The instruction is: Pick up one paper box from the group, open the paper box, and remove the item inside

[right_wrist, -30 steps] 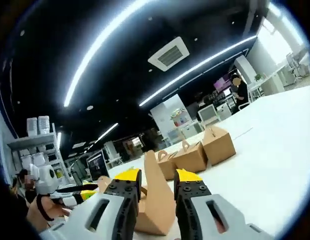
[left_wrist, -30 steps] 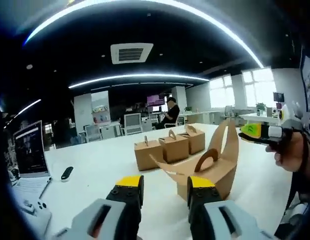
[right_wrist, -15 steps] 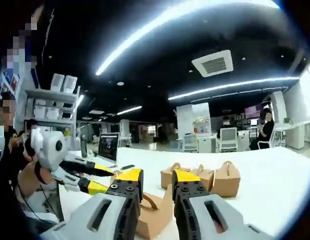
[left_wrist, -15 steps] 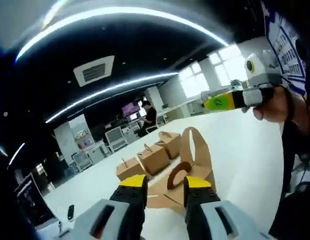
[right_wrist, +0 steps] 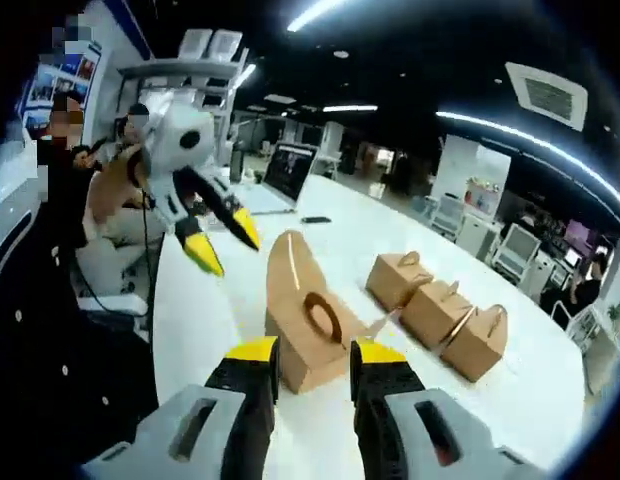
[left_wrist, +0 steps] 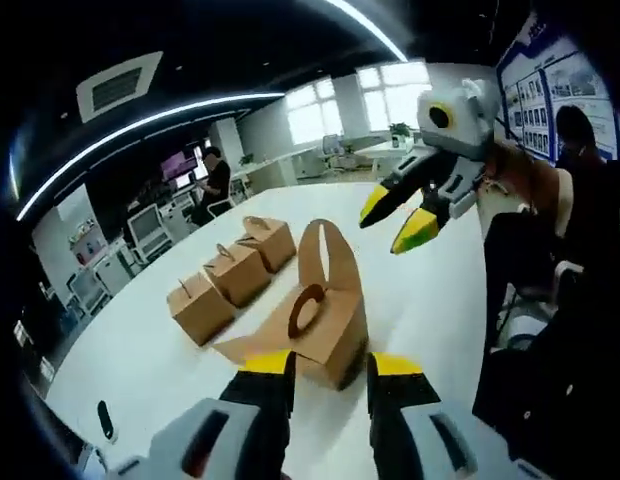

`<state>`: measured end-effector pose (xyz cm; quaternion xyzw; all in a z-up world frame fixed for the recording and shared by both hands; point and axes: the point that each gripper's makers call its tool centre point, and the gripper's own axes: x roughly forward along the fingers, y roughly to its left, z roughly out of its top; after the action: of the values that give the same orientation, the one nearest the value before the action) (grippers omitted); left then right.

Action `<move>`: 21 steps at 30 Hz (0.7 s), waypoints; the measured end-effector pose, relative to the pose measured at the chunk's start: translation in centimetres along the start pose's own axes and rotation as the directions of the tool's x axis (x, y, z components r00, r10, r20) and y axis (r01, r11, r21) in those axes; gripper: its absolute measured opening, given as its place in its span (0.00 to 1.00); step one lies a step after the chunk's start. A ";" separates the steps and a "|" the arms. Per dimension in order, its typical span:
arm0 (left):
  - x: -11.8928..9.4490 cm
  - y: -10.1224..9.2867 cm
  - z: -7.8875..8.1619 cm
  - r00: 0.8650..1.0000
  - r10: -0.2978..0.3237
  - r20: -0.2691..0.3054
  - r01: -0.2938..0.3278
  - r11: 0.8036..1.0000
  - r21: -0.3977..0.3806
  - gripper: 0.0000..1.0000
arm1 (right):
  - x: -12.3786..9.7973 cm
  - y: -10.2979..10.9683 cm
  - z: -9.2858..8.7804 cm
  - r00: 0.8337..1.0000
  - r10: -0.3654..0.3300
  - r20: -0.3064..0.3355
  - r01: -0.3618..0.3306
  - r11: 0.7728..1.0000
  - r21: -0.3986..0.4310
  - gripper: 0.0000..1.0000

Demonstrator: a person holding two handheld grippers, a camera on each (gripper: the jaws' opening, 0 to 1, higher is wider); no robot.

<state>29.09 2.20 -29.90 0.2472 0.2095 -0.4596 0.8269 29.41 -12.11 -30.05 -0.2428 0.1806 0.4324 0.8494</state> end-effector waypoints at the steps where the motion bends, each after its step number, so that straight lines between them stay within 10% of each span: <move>1: -0.9 0.2 -0.4 1.000 0.018 -0.011 -0.018 1.000 0.005 0.30 | -0.5 0.1 -0.6 1.000 -0.001 -0.020 0.001 1.000 0.001 0.39; 9: -6.6 -0.2 -3.3 0.996 0.087 -0.030 -0.088 0.996 -0.022 0.35 | -4.7 0.7 -3.8 0.997 -0.039 -0.059 0.042 0.998 0.055 0.48; 21: -4.9 -1.3 0.4 0.999 0.048 0.026 -0.049 0.998 0.026 0.36 | -5.5 0.6 -1.3 0.999 -0.017 -0.046 0.017 1.000 0.005 0.44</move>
<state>25.62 4.58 -27.03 0.2574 0.1868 -0.4453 0.8370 25.75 -16.10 -28.42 -0.2519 0.1993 0.4191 0.8492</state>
